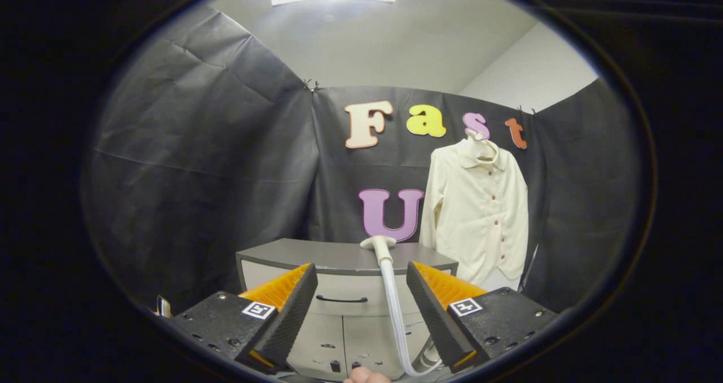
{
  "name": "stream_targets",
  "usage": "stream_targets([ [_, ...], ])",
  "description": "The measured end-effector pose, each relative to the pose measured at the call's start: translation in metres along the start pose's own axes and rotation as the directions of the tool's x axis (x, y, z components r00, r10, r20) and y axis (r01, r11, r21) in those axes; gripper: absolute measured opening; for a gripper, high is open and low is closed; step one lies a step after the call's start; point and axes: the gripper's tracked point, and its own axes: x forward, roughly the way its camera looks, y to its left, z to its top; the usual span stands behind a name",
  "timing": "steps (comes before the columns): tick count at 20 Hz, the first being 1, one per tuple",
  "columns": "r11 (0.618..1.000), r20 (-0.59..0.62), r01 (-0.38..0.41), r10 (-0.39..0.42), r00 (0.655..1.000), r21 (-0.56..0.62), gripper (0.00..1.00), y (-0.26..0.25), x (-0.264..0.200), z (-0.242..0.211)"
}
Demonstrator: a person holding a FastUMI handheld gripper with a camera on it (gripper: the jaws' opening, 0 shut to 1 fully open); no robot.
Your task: Iron the clothes twice with a garment steamer, once on the left side and once on the right side.
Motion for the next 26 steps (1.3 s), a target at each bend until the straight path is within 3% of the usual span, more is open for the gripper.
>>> stream_targets([
  [13,1.0,-0.016,-0.018,0.018,1.0,0.007,0.96,-0.009,0.087,-0.011],
  [26,1.0,-0.153,0.004,-0.001,0.988,0.019,0.96,-0.033,0.188,-0.063],
])
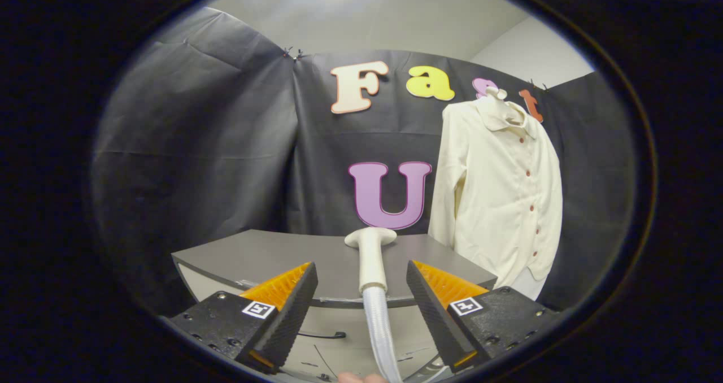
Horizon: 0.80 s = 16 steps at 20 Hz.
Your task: Iron the clothes twice with a garment steamer, once on the left side and once on the right side.
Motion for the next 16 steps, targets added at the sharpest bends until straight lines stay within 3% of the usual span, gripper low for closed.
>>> stream_targets([
  [9,0.999,-0.184,0.007,-0.014,0.983,-0.038,0.96,-0.003,0.062,-0.035],
  [16,1.0,-0.26,0.012,-0.019,0.966,-0.029,0.83,0.0,0.091,-0.047],
])
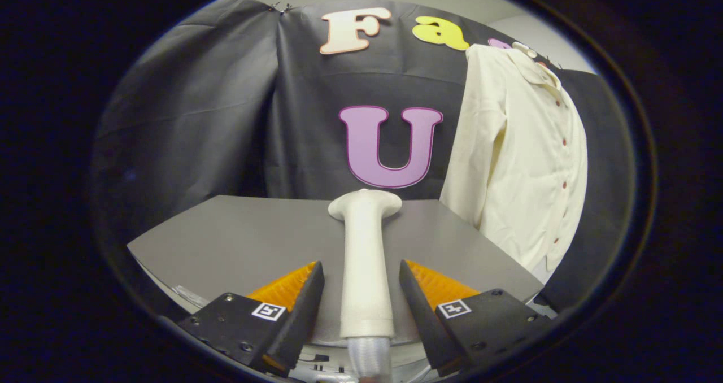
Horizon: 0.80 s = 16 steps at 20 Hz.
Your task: Iron the clothes twice with a garment steamer, once on the left side and once on the right side.
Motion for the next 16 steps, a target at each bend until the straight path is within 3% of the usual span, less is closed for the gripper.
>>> stream_targets([
  [4,0.999,-0.01,-0.014,0.015,1.0,0.045,0.78,0.007,0.007,0.0],
  [6,0.999,-0.001,0.029,-0.029,1.0,0.031,0.62,0.001,0.01,0.001],
  [7,0.998,0.005,0.06,-0.06,0.998,0.02,0.58,-0.005,0.008,0.001],
  [10,0.998,0.018,0.059,-0.06,0.998,0.021,0.45,-0.005,0.009,0.001],
  [16,0.998,0.113,0.014,-0.021,0.993,0.065,0.4,-0.003,0.004,0.012],
])
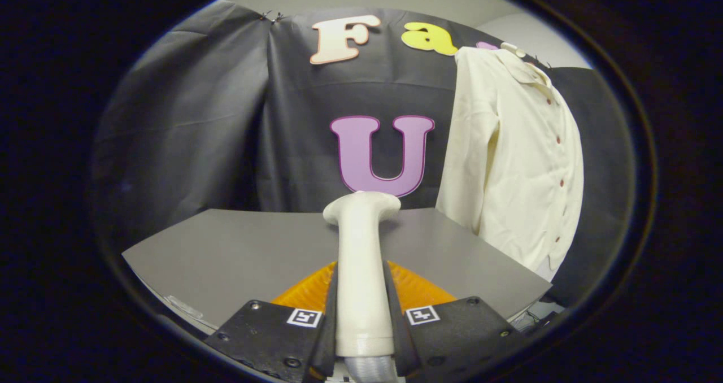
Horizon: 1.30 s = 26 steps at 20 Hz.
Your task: Iron the clothes twice with a garment steamer, once on the left side and once on the right side.
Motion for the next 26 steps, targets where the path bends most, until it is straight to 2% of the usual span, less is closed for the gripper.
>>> stream_targets([
  [4,0.999,0.005,-0.042,0.042,0.999,0.033,0.39,-0.008,-0.014,0.002],
  [11,0.996,0.153,-0.06,0.05,0.987,0.062,0.39,-0.062,-0.059,0.056],
  [15,0.997,0.208,-0.044,0.029,0.978,0.07,0.39,-0.101,-0.069,0.08],
  [26,0.998,0.392,0.001,-0.024,0.92,0.058,0.39,-0.188,-0.061,0.161],
])
